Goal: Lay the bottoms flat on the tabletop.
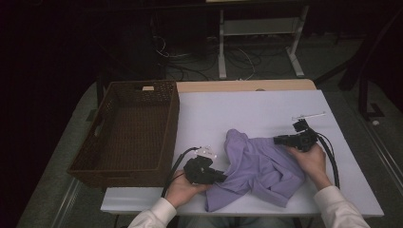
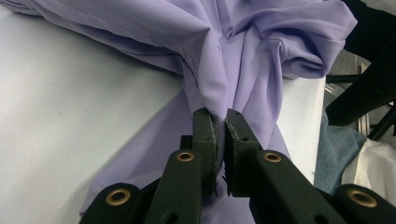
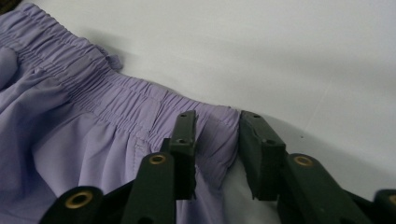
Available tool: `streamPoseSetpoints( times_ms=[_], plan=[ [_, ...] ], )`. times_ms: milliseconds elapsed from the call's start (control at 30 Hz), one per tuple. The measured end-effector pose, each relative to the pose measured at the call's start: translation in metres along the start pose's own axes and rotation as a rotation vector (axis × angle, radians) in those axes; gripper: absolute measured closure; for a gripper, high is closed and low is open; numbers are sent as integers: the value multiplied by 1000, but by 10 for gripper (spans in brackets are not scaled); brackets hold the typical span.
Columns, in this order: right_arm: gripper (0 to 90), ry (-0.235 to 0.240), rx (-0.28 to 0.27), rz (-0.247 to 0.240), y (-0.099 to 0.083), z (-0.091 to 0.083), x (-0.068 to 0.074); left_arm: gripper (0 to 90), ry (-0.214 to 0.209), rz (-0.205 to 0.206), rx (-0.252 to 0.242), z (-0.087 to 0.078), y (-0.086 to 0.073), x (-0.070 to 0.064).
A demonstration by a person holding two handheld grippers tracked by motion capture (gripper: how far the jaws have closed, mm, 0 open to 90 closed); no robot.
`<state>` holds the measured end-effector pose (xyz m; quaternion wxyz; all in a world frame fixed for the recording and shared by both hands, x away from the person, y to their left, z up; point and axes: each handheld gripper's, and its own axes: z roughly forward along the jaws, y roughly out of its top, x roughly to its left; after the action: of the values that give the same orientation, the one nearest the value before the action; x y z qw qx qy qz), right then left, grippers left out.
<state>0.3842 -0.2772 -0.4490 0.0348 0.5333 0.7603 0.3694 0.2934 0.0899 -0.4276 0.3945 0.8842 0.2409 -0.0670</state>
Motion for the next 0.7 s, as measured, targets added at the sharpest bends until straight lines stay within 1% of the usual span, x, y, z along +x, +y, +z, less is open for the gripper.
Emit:
streamPoseSetpoints(
  times_ms=[67,167,233,367,467,567,700],
  plan=[
    [710,-10,2,-10,0,1,2,839,0,1,1,0,0,0],
    [796,-23,4,-28,0,1,6,841,-3,1,2,0,0,0],
    [818,-20,5,-31,1,1,6,841,-5,2,4,0,0,0],
    [827,5,6,-1,3,-3,0,845,-11,-3,9,1,0,0],
    [828,-10,-10,16,4,-9,-6,849,-15,-8,14,1,0,1],
    [828,-24,-44,48,4,-17,-15,850,-17,-11,17,1,0,1],
    [828,-44,-76,93,2,-26,-28,850,-18,-15,21,2,0,0]
  ],
)
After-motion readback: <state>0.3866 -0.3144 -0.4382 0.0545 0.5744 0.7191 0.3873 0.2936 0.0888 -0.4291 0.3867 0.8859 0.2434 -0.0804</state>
